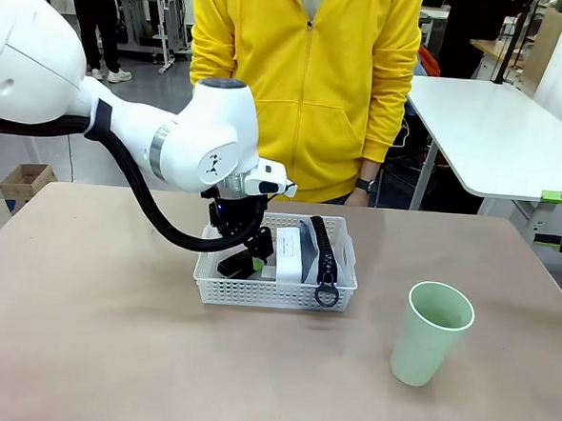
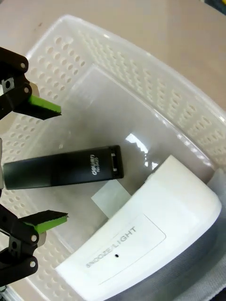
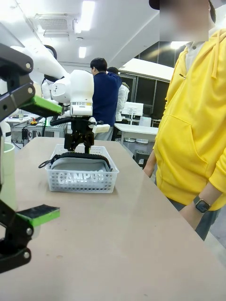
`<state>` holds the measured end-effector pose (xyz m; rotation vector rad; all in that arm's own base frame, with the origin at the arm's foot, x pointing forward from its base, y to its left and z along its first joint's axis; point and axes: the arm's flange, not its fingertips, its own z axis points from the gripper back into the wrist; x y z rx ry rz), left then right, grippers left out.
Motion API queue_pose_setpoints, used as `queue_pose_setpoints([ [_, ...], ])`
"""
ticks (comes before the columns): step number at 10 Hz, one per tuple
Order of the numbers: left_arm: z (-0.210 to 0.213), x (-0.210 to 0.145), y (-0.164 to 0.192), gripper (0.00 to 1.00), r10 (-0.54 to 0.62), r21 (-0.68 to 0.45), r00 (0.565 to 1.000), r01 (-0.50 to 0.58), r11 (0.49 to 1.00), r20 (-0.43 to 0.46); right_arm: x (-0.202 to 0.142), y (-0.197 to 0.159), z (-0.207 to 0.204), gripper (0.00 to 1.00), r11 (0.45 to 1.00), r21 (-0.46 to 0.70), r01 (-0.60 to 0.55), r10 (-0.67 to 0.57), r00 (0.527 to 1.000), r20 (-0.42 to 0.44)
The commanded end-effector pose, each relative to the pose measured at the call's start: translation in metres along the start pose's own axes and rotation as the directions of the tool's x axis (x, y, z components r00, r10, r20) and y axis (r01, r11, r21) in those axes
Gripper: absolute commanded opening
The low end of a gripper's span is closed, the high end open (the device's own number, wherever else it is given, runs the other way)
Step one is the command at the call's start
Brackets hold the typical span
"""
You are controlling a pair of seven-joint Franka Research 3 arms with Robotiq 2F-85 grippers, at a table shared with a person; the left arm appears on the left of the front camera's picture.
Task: Efficiently arrange items inside the basket to fit them all.
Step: Pick up the Stapler and place it inside the Organizing basket.
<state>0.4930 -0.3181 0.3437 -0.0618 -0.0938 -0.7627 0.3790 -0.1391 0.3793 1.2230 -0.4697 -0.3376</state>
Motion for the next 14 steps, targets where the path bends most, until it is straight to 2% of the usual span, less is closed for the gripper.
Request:
queue_pose_setpoints([
  [1, 0.057, -0.025, 0.02, 1.0, -0.021, -0.098, 1.0, 0.021, 0.995, -0.003, -0.001, 0.0, 0.003, 1.0, 1.0, 0.003, -0.009, 0.009, 1.0, -0.008],
  [3, 0.144, -0.098, 0.057, 1.0, 0.004, -0.186, 0.993, 0.018, 0.982, 0.118, -0.001, 0.0, 0.003, 1.0, 1.0, 0.003, -0.009, 0.009, 1.0, -0.008],
  [5, 0.192, -0.183, 0.104, 1.0, 0.131, -0.306, 0.956, -0.046, 0.951, 0.264, -0.001, 0.0, 0.003, 1.0, 1.0, 0.003, -0.009, 0.009, 1.0, -0.008],
  [6, 0.206, -0.235, 0.137, 1.0, 0.236, -0.4, 0.911, -0.088, 0.912, 0.338, -0.001, 0.0, 0.003, 1.0, 1.0, 0.003, -0.009, 0.009, 1.0, -0.008],
  [7, 0.209, -0.281, 0.166, 1.0, 0.389, -0.466, 0.84, -0.19, 0.864, 0.378, -0.001, 0.0, 0.003, 1.0, 1.0, 0.003, -0.009, 0.009, 1.0, -0.008],
  [8, 0.205, -0.321, 0.189, 1.0, 0.458, -0.556, 0.79, -0.183, 0.811, 0.408, -0.001, 0.0, 0.003, 1.0, 1.0, 0.003, -0.009, 0.009, 1.0, -0.008],
  [10, 0.177, -0.4, 0.237, 1.0, 0.646, -0.727, 0.651, -0.204, 0.655, 0.399, -0.001, 0.0, 0.003, 1.0, 1.0, 0.003, -0.009, 0.009, 1.0, -0.008],
  [11, 0.156, -0.423, 0.253, 1.0, 0.676, -0.794, 0.627, -0.148, 0.59, 0.386, -0.001, 0.0, 0.003, 1.0, 1.0, 0.003, -0.009, 0.009, 1.0, -0.008],
  [12, 0.13, -0.436, 0.266, 1.0, 0.681, -0.834, 0.632, -0.098, 0.543, 0.369, -0.001, 0.0, 0.003, 1.0, 1.0, 0.003, -0.009, 0.009, 1.0, -0.008],
  [13, 0.11, -0.431, 0.271, 1.0, 0.646, -0.839, 0.684, -0.091, 0.536, 0.339, -0.001, 0.0, 0.003, 1.0, 1.0, 0.003, -0.009, 0.009, 1.0, -0.008],
  [14, 0.091, -0.411, 0.271, 1.0, 0.516, -0.831, 0.818, -0.089, 0.549, 0.254, -0.001, 0.0, 0.003, 1.0, 1.0, 0.003, -0.009, 0.009, 1.0, -0.008],
])
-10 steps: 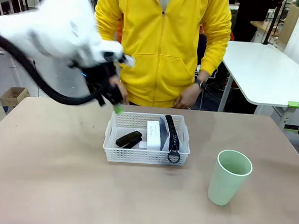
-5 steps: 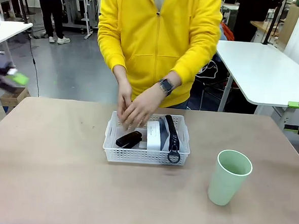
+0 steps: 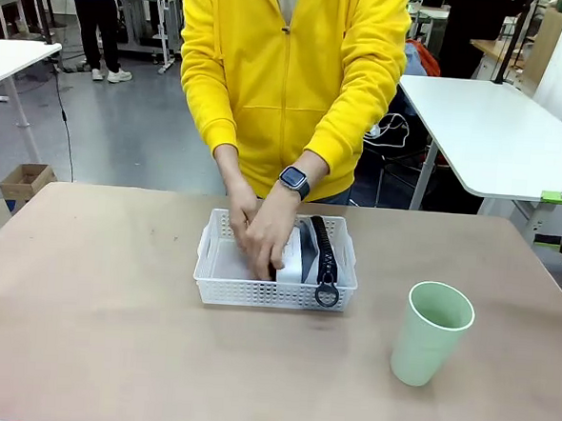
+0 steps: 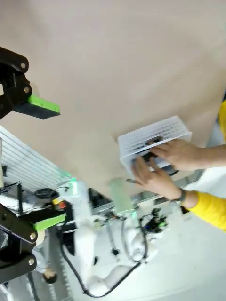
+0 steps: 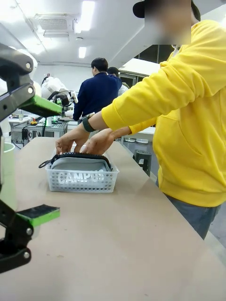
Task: Efficiently arrange items inside the basket to fit them all.
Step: Pick up the Stapler and place it inside the Organizing basket, then pick up the Reusable plastic cup and place it inside the Organizing basket.
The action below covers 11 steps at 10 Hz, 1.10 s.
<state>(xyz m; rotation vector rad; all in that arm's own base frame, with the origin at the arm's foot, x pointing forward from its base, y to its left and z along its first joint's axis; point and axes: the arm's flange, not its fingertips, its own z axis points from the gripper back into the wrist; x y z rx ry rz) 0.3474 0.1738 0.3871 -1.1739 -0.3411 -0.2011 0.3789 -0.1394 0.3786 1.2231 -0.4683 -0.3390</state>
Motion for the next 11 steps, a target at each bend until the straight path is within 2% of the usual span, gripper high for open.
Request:
queue_pose_setpoints([
  [1, 0.0226, -0.0023, -0.0211, 1.0, -0.006, 0.051, 0.996, 0.002, 0.999, 0.093, -0.0007, 0.0009, 0.0025, 1.0, 1.0, 0.004, -0.011, 0.011, 1.0, -0.008],
  [11, 0.0226, -0.0023, -0.0211, 1.0, -0.006, 0.051, 0.996, 0.002, 0.999, 0.093, -0.0007, 0.0009, 0.0025, 1.0, 1.0, 0.004, -0.011, 0.011, 1.0, -0.008],
])
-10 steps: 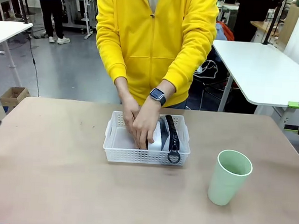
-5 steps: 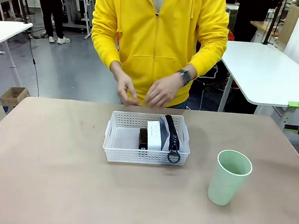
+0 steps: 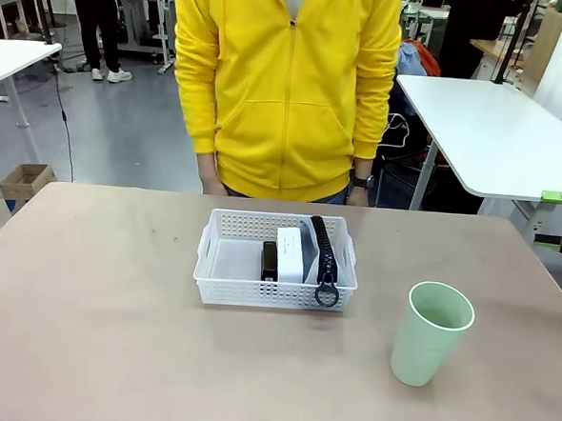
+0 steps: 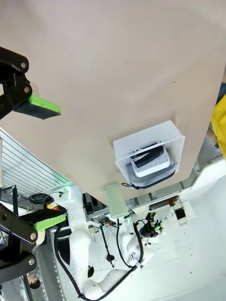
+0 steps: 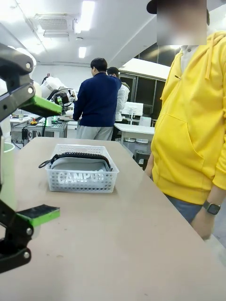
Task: Efficiently arrange items inside the basket to fit them all.
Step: Pick up the Reusable plastic cup and place it inside the Organizing basket.
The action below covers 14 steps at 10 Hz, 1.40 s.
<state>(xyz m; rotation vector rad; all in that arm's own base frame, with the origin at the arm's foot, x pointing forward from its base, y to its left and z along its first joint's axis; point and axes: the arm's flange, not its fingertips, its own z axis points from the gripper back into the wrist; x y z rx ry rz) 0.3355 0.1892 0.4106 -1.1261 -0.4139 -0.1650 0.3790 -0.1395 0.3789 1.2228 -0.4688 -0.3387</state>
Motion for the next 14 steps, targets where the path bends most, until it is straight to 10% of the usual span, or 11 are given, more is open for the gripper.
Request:
queue_pose_setpoints([
  [1, -0.001, 0.0, -0.003, 1.0, 0.013, -0.004, 1.0, -0.013, 1.0, 0.024, -0.001, 0.001, 0.002, 1.0, 1.0, 0.004, -0.01, 0.01, 1.0, -0.008],
  [3, -0.001, 0.0, -0.003, 1.0, 0.013, -0.004, 1.0, -0.013, 1.0, 0.024, 0.004, 0.015, -0.023, 1.0, 0.986, -0.087, -0.142, 0.135, 0.987, -0.083],
  [6, -0.001, 0.0, -0.003, 1.0, 0.013, -0.004, 1.0, -0.013, 1.0, 0.024, -0.025, 0.033, -0.058, 1.0, 0.741, -0.025, -0.671, 0.586, 0.665, -0.463],
  [8, -0.001, 0.0, -0.003, 1.0, 0.013, -0.004, 1.0, -0.013, 1.0, 0.024, -0.057, 0.026, -0.053, 1.0, 0.53, 0.14, -0.836, 0.768, 0.404, -0.497],
  [14, -0.001, 0.0, -0.003, 1.0, 0.013, -0.004, 1.0, -0.013, 1.0, 0.024, -0.107, -0.007, -0.074, 1.0, 0.199, 0.429, -0.881, 0.937, 0.043, -0.346],
])
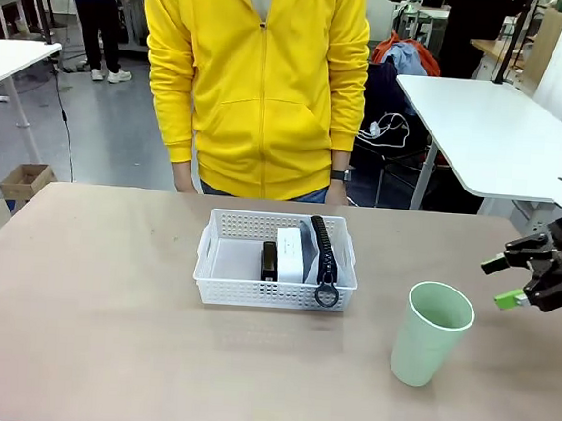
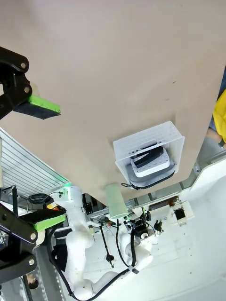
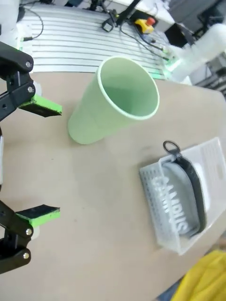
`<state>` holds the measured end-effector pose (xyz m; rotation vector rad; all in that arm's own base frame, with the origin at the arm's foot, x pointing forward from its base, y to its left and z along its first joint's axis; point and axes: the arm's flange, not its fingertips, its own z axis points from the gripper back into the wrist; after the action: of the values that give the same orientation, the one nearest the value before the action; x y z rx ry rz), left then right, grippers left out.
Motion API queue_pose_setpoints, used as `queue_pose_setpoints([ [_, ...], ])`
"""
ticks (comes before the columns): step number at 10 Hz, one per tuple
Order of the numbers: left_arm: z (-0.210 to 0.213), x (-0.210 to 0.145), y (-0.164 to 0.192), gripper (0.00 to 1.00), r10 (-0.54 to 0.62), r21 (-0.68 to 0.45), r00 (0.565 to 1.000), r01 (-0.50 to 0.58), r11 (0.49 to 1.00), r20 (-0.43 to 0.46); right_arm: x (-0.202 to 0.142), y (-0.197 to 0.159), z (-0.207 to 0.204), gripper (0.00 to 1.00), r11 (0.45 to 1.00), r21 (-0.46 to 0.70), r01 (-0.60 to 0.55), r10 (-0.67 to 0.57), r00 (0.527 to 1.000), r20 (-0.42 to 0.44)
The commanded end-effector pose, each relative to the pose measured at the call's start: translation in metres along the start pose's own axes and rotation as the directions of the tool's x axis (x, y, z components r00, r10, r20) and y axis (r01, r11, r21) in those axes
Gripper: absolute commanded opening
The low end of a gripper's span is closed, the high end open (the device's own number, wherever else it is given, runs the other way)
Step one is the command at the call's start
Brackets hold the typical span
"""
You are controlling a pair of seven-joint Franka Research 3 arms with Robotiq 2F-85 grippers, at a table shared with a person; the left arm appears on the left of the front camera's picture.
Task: Efficiently arrange items inside the basket to fit them all.
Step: Pick up the Reusable plastic cup and place it inside the Organizing basket.
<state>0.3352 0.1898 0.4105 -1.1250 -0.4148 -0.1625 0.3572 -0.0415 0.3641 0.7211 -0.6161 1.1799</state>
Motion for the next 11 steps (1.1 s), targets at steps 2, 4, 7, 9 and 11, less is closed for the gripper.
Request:
queue_pose_setpoints([
  [2, -0.002, 0.0, -0.003, 1.0, 0.012, -0.005, 1.0, -0.012, 1.0, 0.023, -0.038, 0.043, -0.039, 1.0, 0.989, 0.086, -0.122, 0.119, 0.992, 0.039],
  [4, -0.002, 0.0, -0.003, 1.0, 0.012, -0.005, 1.0, -0.012, 1.0, 0.023, -0.056, 0.052, -0.05, 1.0, 0.979, 0.122, -0.161, 0.157, 0.987, 0.039],
  [7, -0.002, 0.0, -0.003, 1.0, 0.012, -0.005, 1.0, -0.012, 1.0, 0.023, -0.039, -0.003, -0.034, 1.0, 0.982, 0.128, -0.138, 0.135, 0.99, 0.037],
  [9, -0.002, 0.0, -0.003, 1.0, 0.012, -0.005, 1.0, -0.012, 1.0, 0.023, -0.039, -0.003, -0.034, 1.0, 0.982, 0.128, -0.138, 0.135, 0.99, 0.037],
  [11, -0.002, 0.0, -0.003, 1.0, 0.012, -0.005, 1.0, -0.012, 1.0, 0.023, -0.043, -0.004, -0.037, 1.0, 0.981, 0.135, -0.138, 0.135, 0.99, 0.033],
])
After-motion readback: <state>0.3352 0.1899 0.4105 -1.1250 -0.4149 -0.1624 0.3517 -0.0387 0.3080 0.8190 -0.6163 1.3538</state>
